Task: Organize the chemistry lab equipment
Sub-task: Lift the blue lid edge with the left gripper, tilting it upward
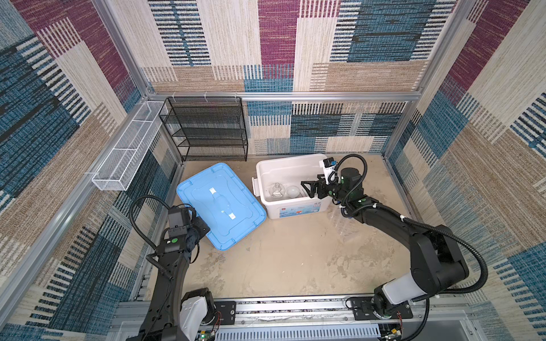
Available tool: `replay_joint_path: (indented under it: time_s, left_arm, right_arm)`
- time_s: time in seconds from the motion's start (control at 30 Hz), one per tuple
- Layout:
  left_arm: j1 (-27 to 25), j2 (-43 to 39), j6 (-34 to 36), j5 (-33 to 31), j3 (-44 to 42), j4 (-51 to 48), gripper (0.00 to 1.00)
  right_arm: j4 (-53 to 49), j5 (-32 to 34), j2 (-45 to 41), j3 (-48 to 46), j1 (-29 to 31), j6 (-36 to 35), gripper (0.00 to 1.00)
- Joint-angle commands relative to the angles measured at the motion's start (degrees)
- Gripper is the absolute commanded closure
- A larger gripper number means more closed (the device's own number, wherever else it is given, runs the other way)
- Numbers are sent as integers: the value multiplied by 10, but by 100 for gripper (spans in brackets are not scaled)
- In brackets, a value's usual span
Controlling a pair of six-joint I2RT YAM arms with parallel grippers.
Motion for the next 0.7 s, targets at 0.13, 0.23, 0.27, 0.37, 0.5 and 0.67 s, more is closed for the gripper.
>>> replay_joint_path:
  time_s: [0.13, 0.23, 0.27, 0.37, 0.5, 0.67]
  left_arm:
    - [0, -58, -8, -57, 22, -39, 100]
    - [0, -84, -10, -67, 23, -46, 100]
    - [0, -94, -10, -67, 24, -48, 100]
    - [0, -110, -7, -54, 28, -53, 100]
    - [0, -130, -2, -52, 36, -66, 100]
    - [0, -155, 0, -55, 37, -69, 100]
  right_arm:
    - [6, -14, 4, 14, 0, 2, 1]
    - [7, -17, 0, 13, 0, 3, 1]
    - [8, -18, 0, 13, 0, 4, 1]
    - [8, -22, 1, 16, 0, 6, 1]
    - [7, -32, 5, 21, 0, 9, 1]
    - [12, -60, 9, 23, 0, 7, 1]
